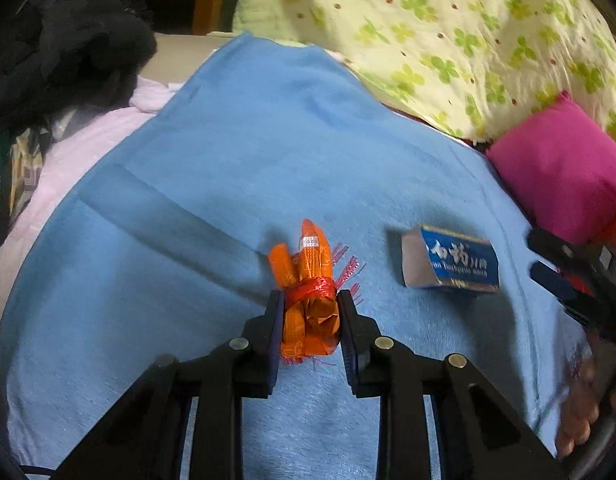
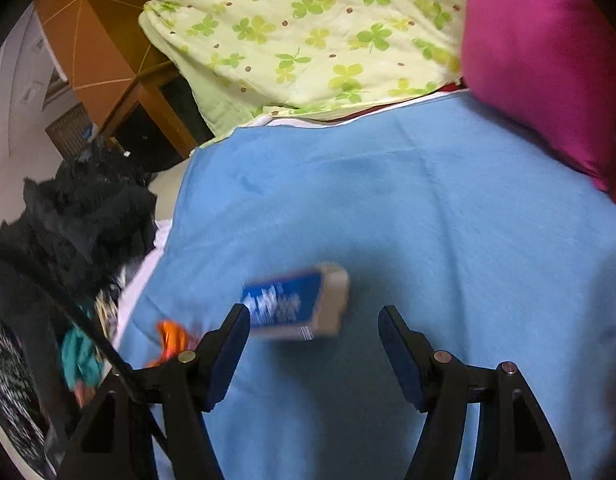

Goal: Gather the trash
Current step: 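Close the left tool on the orange mesh item while the right tool grasps the blue toothpaste box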

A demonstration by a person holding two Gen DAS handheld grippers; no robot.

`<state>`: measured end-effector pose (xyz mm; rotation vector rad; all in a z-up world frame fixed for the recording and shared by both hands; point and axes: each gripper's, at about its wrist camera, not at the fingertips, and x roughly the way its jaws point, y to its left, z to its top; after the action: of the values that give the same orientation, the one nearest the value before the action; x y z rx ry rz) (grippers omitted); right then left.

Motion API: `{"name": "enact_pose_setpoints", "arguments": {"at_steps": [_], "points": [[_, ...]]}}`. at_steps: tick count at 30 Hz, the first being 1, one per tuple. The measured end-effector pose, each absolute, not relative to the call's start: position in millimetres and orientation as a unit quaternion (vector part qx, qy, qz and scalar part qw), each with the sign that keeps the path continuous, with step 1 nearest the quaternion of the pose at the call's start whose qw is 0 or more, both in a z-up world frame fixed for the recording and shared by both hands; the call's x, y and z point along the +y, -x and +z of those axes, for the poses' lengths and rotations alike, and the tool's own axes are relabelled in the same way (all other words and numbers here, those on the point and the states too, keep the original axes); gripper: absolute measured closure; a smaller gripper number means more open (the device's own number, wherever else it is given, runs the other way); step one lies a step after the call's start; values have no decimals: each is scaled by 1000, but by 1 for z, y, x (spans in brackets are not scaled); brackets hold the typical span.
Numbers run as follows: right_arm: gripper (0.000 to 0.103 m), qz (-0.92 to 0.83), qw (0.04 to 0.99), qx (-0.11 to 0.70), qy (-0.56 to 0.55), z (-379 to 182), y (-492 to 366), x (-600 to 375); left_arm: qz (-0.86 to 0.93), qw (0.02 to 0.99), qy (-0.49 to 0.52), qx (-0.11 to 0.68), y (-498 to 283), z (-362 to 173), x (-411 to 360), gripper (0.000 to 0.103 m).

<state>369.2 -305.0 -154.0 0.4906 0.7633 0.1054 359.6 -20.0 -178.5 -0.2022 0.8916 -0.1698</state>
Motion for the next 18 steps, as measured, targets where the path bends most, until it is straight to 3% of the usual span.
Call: {"name": "enact_pose_setpoints", "arguments": {"at_steps": [8, 18], "points": [[33, 96, 854, 397, -321, -192, -429, -311, -61, 892, 103, 436, -366, -182, -7, 75], [33, 220, 831, 435, -269, -184, -362, -272, -25, 890, 135, 435, -369, -180, 20, 75]]}}
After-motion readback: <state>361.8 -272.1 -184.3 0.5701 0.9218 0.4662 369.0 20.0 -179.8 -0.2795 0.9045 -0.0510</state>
